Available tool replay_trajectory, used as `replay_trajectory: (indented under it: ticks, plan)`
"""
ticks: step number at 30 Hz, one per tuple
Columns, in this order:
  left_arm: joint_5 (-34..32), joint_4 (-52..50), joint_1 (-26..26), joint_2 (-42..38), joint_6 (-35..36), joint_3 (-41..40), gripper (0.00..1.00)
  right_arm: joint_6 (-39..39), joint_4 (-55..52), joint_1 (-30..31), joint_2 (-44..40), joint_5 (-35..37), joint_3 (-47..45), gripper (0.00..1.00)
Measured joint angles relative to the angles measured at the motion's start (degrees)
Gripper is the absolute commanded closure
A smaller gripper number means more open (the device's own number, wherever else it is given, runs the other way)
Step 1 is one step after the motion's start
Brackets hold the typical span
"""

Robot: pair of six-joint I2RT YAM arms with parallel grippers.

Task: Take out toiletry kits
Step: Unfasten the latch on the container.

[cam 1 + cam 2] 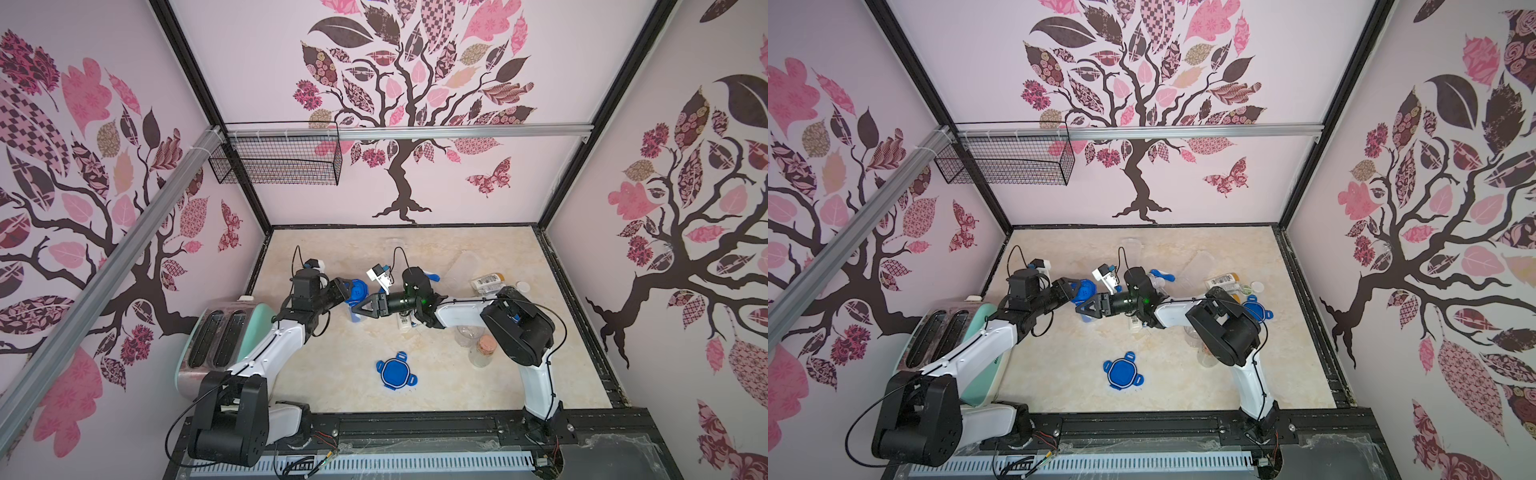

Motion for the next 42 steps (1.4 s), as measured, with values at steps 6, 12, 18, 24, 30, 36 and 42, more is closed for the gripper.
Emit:
replay_trajectory:
  ticks: [6, 12, 18, 24, 30, 36, 42]
  plan:
    - [-0.44, -0.04, 0.00, 0.57, -0.26, -0.33, 0.54, -0.37, 5.20, 0.72, 0.00, -2.54, -0.37, 0.28]
    - [0.04, -0.28, -0.24, 0.92, -0.22, -0.37, 0.54, -2.80, 10.29, 2.21, 0.00, -4.66, -0.72, 0.28]
    - [0.17, -0.28, -0.26, 0.90, -0.22, -0.37, 0.54, -6.49, 10.08, 2.27, -0.02, -4.66, -1.29, 0.27]
    - [0.22, -0.37, -0.42, 0.20, -0.24, -0.81, 0.54, -12.15, 5.66, 2.25, -1.49, -3.63, -3.32, 0.25]
    - [0.00, -2.12, -1.44, -2.10, -0.28, -1.57, 0.54, -17.57, -0.20, 2.21, -4.66, -2.08, -8.74, 0.24]
    - [-0.74, -4.72, -2.60, -4.31, -0.44, -1.77, 0.50, -21.53, -5.18, 1.97, -8.04, -0.92, -10.08, 0.24]
    - [-1.57, -7.28, -3.50, -6.88, -0.37, -2.60, 0.37, -22.69, -5.79, 1.14, -10.12, -0.55, -11.10, 0.23]
